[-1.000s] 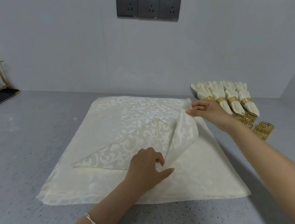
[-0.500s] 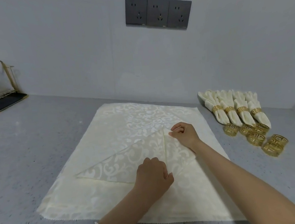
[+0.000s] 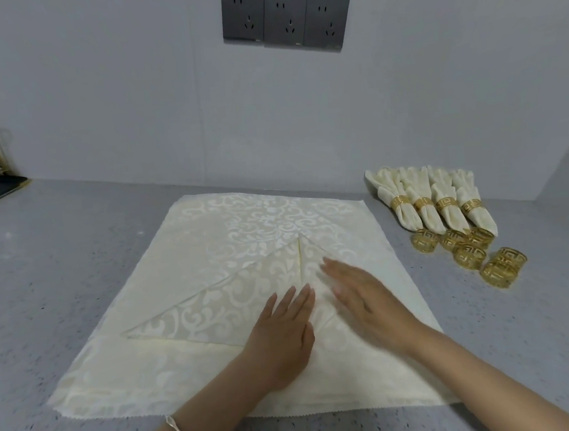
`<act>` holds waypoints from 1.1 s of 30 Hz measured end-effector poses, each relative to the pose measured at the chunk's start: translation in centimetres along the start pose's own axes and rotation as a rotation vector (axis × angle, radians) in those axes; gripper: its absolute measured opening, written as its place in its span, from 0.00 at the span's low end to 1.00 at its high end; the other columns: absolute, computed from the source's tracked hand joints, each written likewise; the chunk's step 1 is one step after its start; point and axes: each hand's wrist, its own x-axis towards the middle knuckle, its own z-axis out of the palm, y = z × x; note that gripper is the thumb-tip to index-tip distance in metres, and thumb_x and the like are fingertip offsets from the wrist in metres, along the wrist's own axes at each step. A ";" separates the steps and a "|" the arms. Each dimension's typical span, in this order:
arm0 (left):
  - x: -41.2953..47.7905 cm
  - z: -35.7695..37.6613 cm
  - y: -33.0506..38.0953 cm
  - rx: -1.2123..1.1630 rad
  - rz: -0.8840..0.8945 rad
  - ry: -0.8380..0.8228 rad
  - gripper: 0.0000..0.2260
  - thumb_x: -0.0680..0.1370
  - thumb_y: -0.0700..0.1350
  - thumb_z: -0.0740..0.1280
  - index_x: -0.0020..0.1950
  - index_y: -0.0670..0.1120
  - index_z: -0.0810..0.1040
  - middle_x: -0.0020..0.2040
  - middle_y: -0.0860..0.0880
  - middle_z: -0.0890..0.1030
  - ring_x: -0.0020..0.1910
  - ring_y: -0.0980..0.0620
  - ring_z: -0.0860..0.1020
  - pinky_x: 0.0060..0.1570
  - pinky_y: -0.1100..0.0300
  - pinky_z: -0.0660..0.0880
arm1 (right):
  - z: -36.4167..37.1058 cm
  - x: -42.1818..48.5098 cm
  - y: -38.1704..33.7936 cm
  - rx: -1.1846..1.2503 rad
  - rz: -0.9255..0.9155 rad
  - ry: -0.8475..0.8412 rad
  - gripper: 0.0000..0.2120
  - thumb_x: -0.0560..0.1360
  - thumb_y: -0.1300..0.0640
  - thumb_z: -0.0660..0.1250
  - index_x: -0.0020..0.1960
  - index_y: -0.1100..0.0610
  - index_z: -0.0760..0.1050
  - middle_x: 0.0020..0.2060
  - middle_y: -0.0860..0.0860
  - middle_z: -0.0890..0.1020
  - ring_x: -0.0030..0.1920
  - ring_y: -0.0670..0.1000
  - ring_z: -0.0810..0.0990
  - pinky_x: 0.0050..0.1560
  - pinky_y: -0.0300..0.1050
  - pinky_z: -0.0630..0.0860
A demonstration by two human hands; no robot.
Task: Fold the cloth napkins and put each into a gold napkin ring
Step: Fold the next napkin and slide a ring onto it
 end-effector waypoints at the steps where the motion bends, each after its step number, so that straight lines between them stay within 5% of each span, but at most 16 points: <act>1: 0.0 0.2 0.0 0.005 -0.008 -0.002 0.33 0.73 0.55 0.27 0.78 0.49 0.38 0.78 0.54 0.38 0.76 0.56 0.37 0.74 0.58 0.34 | 0.5 -1.3 -0.2 -0.053 -0.017 -0.073 0.24 0.81 0.44 0.48 0.76 0.46 0.55 0.74 0.37 0.54 0.73 0.33 0.47 0.73 0.34 0.43; 5: -0.2 -0.2 0.2 0.023 -0.016 -0.031 0.24 0.83 0.50 0.40 0.78 0.47 0.39 0.78 0.53 0.38 0.76 0.56 0.37 0.75 0.58 0.36 | 1.6 -4.0 -0.9 -0.132 -0.042 -0.259 0.25 0.82 0.44 0.45 0.77 0.46 0.45 0.75 0.36 0.44 0.72 0.32 0.37 0.73 0.36 0.34; 9: -0.2 -0.1 0.2 0.027 -0.009 -0.055 0.33 0.73 0.57 0.28 0.78 0.47 0.38 0.78 0.52 0.38 0.76 0.56 0.37 0.73 0.59 0.34 | 1.1 -4.0 -0.2 -0.181 -0.020 -0.352 0.26 0.81 0.42 0.42 0.77 0.46 0.42 0.74 0.35 0.41 0.71 0.31 0.35 0.72 0.37 0.32; 13: -0.1 -0.3 0.2 0.012 -0.036 -0.066 0.24 0.84 0.50 0.41 0.78 0.47 0.38 0.78 0.52 0.38 0.76 0.56 0.37 0.74 0.58 0.35 | 0.2 -3.0 1.9 -0.251 0.076 -0.360 0.30 0.77 0.38 0.38 0.77 0.46 0.38 0.74 0.37 0.39 0.71 0.32 0.34 0.74 0.40 0.33; 18: -0.2 -0.2 0.2 0.000 -0.035 -0.072 0.24 0.84 0.49 0.42 0.78 0.47 0.38 0.78 0.52 0.38 0.76 0.56 0.37 0.75 0.58 0.35 | -0.3 -1.9 4.3 -0.236 0.162 -0.306 0.32 0.77 0.38 0.38 0.77 0.49 0.38 0.76 0.40 0.40 0.73 0.35 0.35 0.72 0.35 0.33; 21: -0.3 -0.5 0.0 -0.072 -0.028 -0.081 0.24 0.84 0.47 0.44 0.78 0.47 0.40 0.78 0.53 0.40 0.76 0.56 0.38 0.74 0.60 0.35 | -0.1 -1.9 3.8 -0.215 0.142 -0.261 0.30 0.79 0.39 0.41 0.78 0.50 0.43 0.76 0.41 0.44 0.74 0.36 0.38 0.71 0.33 0.34; 29: 0.9 -2.7 -2.2 -0.941 -0.165 -0.130 0.20 0.85 0.49 0.45 0.78 0.52 0.54 0.77 0.58 0.56 0.75 0.59 0.54 0.75 0.60 0.48 | 2.6 -3.4 -4.2 -0.106 -0.156 -0.167 0.25 0.77 0.37 0.50 0.71 0.43 0.65 0.71 0.38 0.66 0.71 0.37 0.59 0.71 0.33 0.45; 33: 0.6 -4.4 -2.5 -0.997 -0.153 -0.178 0.20 0.84 0.50 0.46 0.76 0.52 0.59 0.73 0.60 0.61 0.73 0.61 0.58 0.72 0.63 0.52 | 4.3 -2.3 -5.3 -0.174 -0.185 -0.083 0.22 0.75 0.38 0.54 0.61 0.46 0.77 0.67 0.44 0.74 0.66 0.42 0.71 0.70 0.41 0.56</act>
